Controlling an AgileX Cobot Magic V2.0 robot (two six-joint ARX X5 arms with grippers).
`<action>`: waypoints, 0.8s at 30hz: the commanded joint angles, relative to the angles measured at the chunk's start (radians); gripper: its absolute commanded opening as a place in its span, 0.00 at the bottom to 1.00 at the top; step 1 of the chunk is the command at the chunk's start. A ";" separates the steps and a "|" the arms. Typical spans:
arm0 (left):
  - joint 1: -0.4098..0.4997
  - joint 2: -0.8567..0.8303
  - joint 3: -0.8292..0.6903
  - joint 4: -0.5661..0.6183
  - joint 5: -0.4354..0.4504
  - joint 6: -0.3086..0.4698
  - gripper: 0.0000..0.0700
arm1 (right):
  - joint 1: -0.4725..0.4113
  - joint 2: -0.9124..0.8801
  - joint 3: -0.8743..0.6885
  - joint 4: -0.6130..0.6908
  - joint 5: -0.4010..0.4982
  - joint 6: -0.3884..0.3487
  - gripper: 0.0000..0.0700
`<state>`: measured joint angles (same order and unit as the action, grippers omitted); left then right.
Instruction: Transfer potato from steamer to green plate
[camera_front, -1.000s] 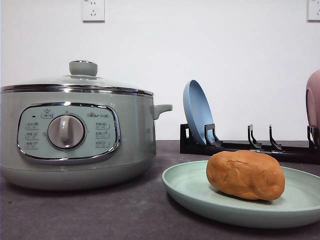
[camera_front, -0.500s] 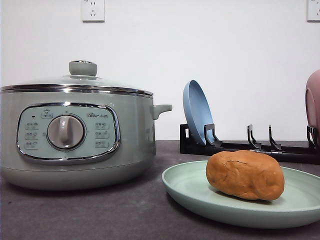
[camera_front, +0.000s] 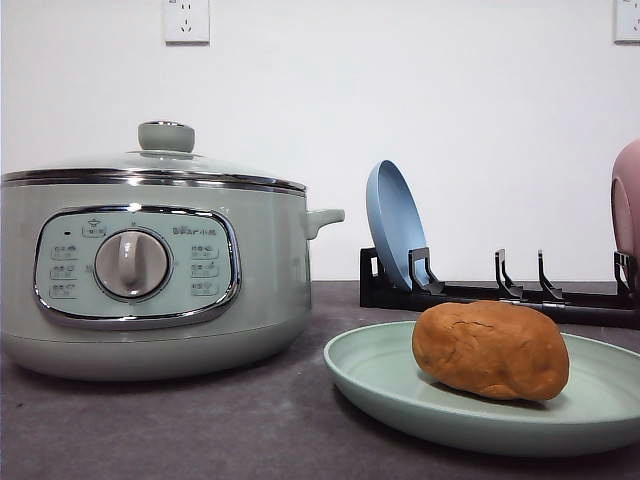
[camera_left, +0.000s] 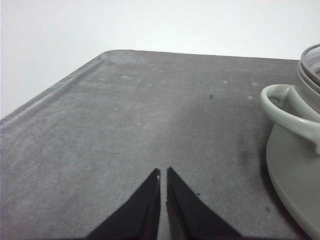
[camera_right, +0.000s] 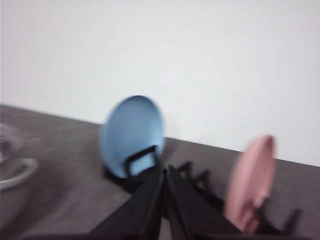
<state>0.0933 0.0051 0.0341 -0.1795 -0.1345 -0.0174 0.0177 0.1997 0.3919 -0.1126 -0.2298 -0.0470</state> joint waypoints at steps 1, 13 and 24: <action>-0.001 -0.002 -0.019 -0.009 -0.003 -0.002 0.02 | -0.002 -0.025 -0.057 0.057 0.055 0.024 0.00; -0.001 -0.002 -0.018 -0.009 -0.003 -0.002 0.02 | -0.002 -0.151 -0.311 0.120 0.133 0.072 0.00; -0.001 -0.002 -0.018 -0.010 -0.003 -0.002 0.02 | -0.002 -0.196 -0.381 0.018 0.134 0.095 0.00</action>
<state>0.0933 0.0051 0.0341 -0.1795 -0.1345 -0.0174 0.0177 0.0051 0.0158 -0.0876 -0.1009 0.0328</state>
